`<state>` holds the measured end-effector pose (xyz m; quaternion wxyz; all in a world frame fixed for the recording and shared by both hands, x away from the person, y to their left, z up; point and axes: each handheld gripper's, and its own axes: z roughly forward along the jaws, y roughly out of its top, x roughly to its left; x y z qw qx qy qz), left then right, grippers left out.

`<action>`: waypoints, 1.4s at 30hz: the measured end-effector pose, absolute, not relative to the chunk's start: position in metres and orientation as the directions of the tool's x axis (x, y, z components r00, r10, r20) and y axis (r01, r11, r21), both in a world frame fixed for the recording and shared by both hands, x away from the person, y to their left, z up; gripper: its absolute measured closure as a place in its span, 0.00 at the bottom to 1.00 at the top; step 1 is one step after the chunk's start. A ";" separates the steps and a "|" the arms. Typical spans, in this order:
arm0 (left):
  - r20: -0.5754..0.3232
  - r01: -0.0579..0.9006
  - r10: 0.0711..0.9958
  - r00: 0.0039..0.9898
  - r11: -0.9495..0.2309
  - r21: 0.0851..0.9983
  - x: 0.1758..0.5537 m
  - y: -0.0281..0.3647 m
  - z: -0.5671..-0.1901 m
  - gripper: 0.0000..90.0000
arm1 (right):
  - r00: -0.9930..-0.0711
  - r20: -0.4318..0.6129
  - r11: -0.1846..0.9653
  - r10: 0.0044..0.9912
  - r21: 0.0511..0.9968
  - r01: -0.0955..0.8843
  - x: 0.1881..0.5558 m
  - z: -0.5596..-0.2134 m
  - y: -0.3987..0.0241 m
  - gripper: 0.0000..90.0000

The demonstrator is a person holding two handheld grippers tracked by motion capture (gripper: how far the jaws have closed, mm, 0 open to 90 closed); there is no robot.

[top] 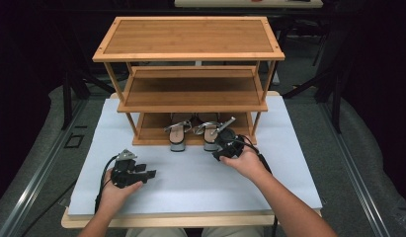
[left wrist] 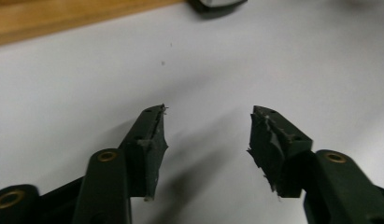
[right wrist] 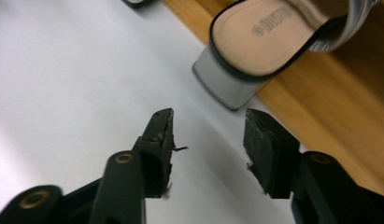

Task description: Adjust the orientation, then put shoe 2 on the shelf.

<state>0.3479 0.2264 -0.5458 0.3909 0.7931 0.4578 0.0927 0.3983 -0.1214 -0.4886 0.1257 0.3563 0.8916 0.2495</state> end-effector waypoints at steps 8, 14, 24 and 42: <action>-0.185 0.647 0.809 0.558 -0.284 0.707 0.370 0.212 -0.531 0.68 | -0.634 -0.105 0.563 0.766 0.585 0.583 0.379 -0.501 -0.142 0.65; -0.204 0.651 0.803 0.559 -0.274 0.708 0.386 0.192 -0.526 0.79 | -0.577 -0.037 0.463 0.816 0.640 0.614 0.384 -0.510 -0.150 0.65; -0.187 0.630 0.790 0.584 -0.295 0.718 0.402 0.164 -0.521 0.87 | -0.549 0.002 0.406 0.836 0.672 0.619 0.394 -0.516 -0.149 0.77; -0.191 0.620 0.799 0.571 -0.267 0.738 0.412 0.162 -0.528 0.94 | -0.504 0.019 0.355 0.863 0.686 0.635 0.406 -0.524 -0.145 0.80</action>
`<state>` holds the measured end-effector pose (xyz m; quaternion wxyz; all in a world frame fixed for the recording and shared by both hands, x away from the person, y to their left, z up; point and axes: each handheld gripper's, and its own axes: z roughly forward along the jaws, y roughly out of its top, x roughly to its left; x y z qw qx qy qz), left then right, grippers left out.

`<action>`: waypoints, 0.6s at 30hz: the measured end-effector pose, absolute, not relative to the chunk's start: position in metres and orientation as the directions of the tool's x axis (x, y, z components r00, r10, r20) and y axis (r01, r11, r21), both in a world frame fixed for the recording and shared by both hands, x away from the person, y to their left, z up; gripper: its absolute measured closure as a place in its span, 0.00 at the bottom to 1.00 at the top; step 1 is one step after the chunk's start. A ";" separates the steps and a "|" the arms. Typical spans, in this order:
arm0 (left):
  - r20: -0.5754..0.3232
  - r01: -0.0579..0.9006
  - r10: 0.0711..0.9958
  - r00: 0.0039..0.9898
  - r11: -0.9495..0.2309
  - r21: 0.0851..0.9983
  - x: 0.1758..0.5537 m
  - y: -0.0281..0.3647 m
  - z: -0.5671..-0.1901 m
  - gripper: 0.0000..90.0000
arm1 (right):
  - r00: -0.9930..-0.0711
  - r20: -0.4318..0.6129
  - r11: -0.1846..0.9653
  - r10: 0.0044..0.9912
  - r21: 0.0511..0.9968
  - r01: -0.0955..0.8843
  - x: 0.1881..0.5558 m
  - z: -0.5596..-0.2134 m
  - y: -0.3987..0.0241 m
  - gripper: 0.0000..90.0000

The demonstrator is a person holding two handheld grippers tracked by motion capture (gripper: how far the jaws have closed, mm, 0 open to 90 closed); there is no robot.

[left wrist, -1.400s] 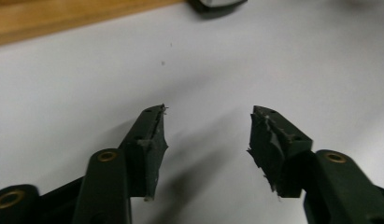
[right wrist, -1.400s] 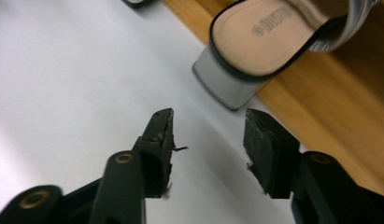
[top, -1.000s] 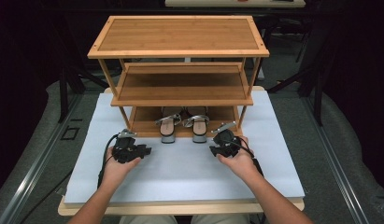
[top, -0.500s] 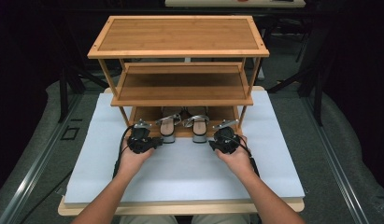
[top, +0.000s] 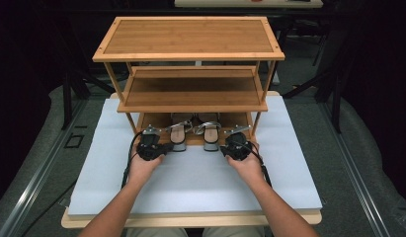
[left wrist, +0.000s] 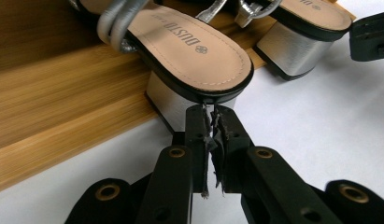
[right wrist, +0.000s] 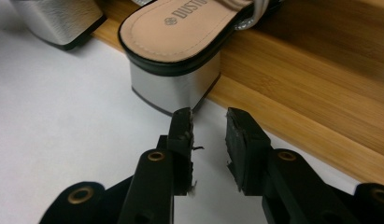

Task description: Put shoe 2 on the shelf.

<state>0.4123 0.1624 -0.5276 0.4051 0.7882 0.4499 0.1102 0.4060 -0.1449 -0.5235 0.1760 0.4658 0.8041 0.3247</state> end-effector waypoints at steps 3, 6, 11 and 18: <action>-0.199 0.628 0.806 0.557 -0.251 0.737 0.414 0.165 -0.528 0.94 | -0.500 0.038 0.338 0.865 0.692 0.638 0.409 -0.524 -0.145 0.80; -0.206 0.639 0.815 0.541 -0.239 0.731 0.418 0.166 -0.529 0.95 | -0.488 0.040 0.326 0.872 0.696 0.640 0.412 -0.526 -0.143 0.81; -0.204 0.635 0.811 0.548 -0.244 0.732 0.418 0.165 -0.529 0.95 | -0.499 0.031 0.339 0.866 0.698 0.631 0.413 -0.526 -0.134 0.82; -0.217 0.638 0.806 0.550 -0.238 0.732 0.417 0.160 -0.530 0.95 | -0.502 0.020 0.349 0.865 0.694 0.629 0.412 -0.526 -0.127 0.82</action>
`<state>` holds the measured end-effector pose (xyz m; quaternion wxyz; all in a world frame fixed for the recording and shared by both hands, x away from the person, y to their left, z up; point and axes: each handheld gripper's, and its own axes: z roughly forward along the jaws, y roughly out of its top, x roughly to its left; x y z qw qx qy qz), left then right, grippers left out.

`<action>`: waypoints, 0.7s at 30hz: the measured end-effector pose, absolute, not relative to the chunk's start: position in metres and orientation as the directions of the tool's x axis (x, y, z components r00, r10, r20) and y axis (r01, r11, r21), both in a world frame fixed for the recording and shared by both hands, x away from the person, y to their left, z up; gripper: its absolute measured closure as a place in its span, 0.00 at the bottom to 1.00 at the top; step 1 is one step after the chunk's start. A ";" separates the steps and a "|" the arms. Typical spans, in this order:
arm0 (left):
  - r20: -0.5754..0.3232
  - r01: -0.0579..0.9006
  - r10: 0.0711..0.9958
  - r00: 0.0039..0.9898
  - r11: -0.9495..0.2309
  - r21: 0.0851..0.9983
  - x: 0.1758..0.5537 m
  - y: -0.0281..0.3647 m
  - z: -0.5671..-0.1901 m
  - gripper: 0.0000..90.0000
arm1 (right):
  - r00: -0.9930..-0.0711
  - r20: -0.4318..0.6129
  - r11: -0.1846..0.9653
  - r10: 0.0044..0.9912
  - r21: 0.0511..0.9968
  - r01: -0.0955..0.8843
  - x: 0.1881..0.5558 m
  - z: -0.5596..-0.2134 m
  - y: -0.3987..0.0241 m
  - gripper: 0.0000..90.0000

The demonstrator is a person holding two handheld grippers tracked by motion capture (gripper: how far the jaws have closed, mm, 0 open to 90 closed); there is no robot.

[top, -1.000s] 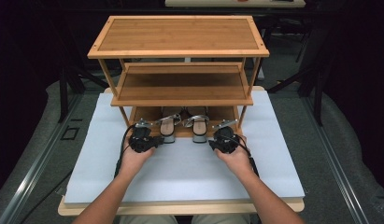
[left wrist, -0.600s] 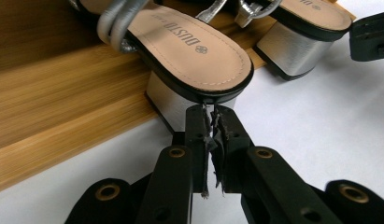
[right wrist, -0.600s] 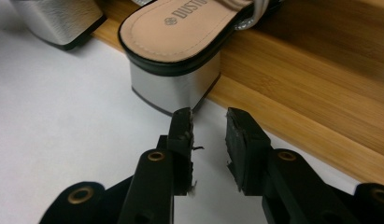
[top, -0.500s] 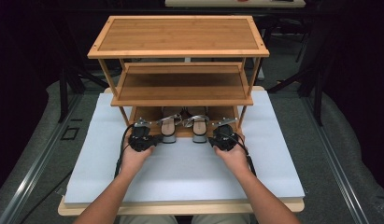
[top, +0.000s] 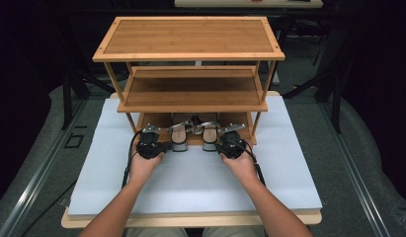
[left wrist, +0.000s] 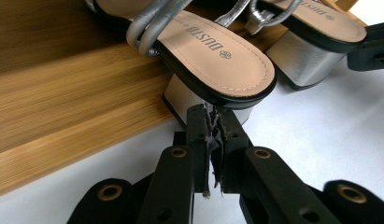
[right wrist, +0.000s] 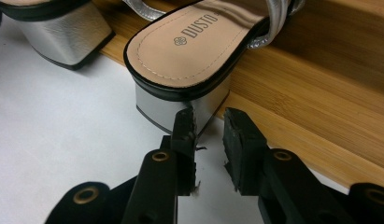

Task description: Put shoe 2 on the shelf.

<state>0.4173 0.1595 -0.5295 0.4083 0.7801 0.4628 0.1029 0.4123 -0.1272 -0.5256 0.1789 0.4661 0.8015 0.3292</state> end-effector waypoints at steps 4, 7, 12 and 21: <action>-0.225 0.637 0.799 0.558 -0.238 0.733 0.418 0.154 -0.530 0.95 | -0.507 0.019 0.353 0.862 0.696 0.626 0.412 -0.526 -0.123 0.82; -0.223 0.636 0.797 0.561 -0.243 0.732 0.417 0.151 -0.529 0.95 | -0.511 0.027 0.351 0.859 0.695 0.627 0.412 -0.526 -0.121 0.82; -0.228 0.636 0.796 0.561 -0.238 0.734 0.417 0.147 -0.530 0.95 | -0.516 0.036 0.348 0.856 0.698 0.626 0.413 -0.527 -0.117 0.82; -0.231 0.630 0.785 0.575 -0.244 0.738 0.418 0.136 -0.531 0.95 | -0.516 0.045 0.339 0.856 0.705 0.623 0.415 -0.528 -0.111 0.82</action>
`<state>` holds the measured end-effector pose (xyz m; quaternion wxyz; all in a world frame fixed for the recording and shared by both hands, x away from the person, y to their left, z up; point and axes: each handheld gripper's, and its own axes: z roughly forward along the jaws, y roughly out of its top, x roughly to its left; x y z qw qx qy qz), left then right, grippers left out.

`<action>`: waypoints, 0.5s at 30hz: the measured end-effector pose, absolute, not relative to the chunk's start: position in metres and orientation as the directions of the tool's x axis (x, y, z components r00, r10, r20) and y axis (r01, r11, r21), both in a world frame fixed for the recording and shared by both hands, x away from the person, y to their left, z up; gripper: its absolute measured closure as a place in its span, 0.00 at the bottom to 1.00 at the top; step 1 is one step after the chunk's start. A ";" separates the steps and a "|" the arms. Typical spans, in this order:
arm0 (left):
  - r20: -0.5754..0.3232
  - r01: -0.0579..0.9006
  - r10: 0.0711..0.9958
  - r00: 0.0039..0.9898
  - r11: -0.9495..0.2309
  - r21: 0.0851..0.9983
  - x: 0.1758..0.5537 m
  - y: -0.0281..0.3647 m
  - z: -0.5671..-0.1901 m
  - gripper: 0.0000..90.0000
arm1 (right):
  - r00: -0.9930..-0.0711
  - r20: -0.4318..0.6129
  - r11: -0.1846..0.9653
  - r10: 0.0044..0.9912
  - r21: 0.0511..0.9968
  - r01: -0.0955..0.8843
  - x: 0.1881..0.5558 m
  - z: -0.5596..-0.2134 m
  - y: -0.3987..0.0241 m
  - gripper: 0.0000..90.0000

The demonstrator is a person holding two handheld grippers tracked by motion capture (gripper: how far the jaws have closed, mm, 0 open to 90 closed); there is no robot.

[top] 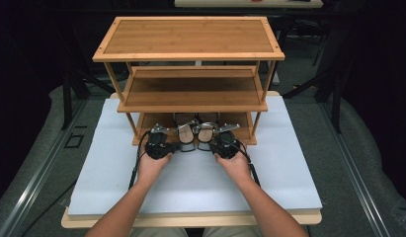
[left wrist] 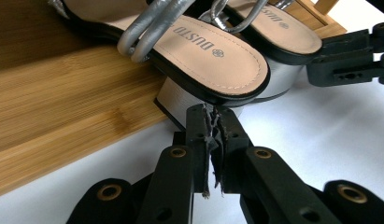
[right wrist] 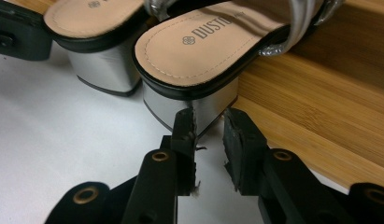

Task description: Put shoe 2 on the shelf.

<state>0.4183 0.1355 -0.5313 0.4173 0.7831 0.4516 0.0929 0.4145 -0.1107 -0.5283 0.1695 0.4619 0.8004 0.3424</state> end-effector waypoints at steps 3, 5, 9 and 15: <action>-0.235 0.630 0.784 0.574 -0.239 0.739 0.418 0.134 -0.532 0.95 | -0.518 0.048 0.339 0.854 0.703 0.625 0.416 -0.528 -0.109 0.82; -0.233 0.627 0.785 0.574 -0.237 0.742 0.418 0.134 -0.532 0.95 | -0.517 0.050 0.338 0.854 0.702 0.627 0.416 -0.528 -0.109 0.82; -0.232 0.626 0.785 0.574 -0.238 0.743 0.418 0.134 -0.532 0.95 | -0.523 0.061 0.335 0.850 0.704 0.626 0.417 -0.528 -0.110 0.81; -0.221 0.622 0.788 0.574 -0.245 0.744 0.418 0.135 -0.532 0.93 | -0.516 0.052 0.336 0.855 0.703 0.627 0.416 -0.528 -0.110 0.79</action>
